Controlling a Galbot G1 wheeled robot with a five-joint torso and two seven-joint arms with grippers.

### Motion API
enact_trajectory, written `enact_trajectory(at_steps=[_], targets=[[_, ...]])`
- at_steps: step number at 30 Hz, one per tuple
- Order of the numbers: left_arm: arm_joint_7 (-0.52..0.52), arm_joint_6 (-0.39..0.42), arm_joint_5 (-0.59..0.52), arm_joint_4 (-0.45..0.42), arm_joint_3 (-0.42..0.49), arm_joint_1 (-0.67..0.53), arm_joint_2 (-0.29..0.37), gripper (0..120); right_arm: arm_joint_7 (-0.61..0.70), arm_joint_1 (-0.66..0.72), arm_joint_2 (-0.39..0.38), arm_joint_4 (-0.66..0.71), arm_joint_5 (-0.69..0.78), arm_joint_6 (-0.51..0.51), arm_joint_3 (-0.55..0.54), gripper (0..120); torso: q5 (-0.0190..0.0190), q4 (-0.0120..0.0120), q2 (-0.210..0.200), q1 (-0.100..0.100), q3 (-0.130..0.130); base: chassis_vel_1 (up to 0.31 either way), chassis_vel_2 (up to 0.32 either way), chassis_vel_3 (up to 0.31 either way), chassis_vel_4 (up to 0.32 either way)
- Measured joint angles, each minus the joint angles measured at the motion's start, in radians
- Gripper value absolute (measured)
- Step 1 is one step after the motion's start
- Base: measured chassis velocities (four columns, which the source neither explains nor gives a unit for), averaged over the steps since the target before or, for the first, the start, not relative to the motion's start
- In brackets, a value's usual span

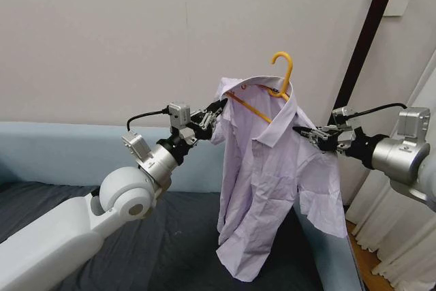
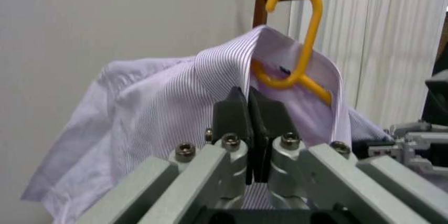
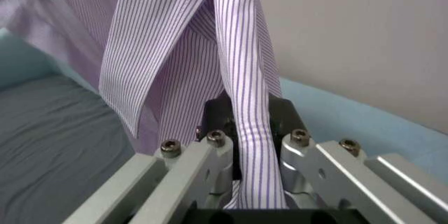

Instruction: Pick up the clothes from the sofa and hang them on the clothes hanger.

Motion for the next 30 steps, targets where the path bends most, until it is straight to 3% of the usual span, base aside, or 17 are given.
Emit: enact_trajectory(at_steps=[2, 6, 13, 16, 20, 21, 25, 30], targets=[[-0.022, 0.017, 0.019, -0.006, 0.010, 0.006, -0.001, 7, 0.003, -0.001, 0.000, 0.000, 0.003, 0.000, 0.000, 6, 0.0000, -0.0001, 0.000, 0.000, 0.000, 0.000, 0.000, 0.000, 0.000], [-0.185, 0.128, 0.089, -0.039, 0.049, 0.014, -0.015, 23, 0.019, 0.001, -0.002, 0.007, 0.013, -0.012, 0.000, 6, 0.0000, -0.0002, 0.000, 0.000, 0.000, 0.000, 0.000, 0.000, 0.000], [-0.250, 0.177, 0.121, -0.052, 0.050, 0.049, -0.010, 49, 0.071, 0.008, -0.020, 0.018, 0.048, -0.052, 0.010, 6, 0.0001, -0.0004, 0.000, 0.000, 0.000, 0.000, 0.000, 0.000, 0.000], [-0.250, 0.161, 0.132, -0.058, 0.021, 0.105, 0.010, 56, 0.109, 0.012, -0.023, 0.026, 0.084, -0.074, 0.016, 6, 0.0002, -0.0002, 0.000, 0.000, 0.000, 0.000, 0.000, 0.000, 0.000], [-0.228, 0.111, 0.155, -0.092, -0.112, 0.275, 0.040, 77, 0.188, 0.048, -0.035, 0.027, 0.156, -0.145, 0.026, 6, 0.0001, 0.0000, 0.000, 0.000, 0.000, 0.000, 0.000, 0.000, 0.000], [-0.228, 0.111, 0.155, -0.092, -0.112, 0.275, 0.040, 77, 0.188, 0.048, -0.035, 0.027, 0.156, -0.145, 0.026, 6, 0.0001, 0.0000, 0.000, 0.000, 0.000, 0.000, 0.000, 0.000, 0.000], [-0.216, 0.037, 0.228, -0.146, -0.261, 0.505, 0.028, 94, 0.245, 0.083, -0.065, 0.039, 0.241, -0.172, 0.050, 6, 0.0001, -0.0001, 0.000, 0.000, 0.000, 0.000, 0.000, 0.000, 0.000], [-0.212, -0.017, 0.323, -0.173, -0.334, 0.642, -0.001, 100, 0.286, 0.089, -0.078, 0.046, 0.294, -0.171, 0.081, 6, 0.0001, -0.0003, 0.000, 0.000, 0.000, 0.000, 0.000, 0.000, 0.000]])
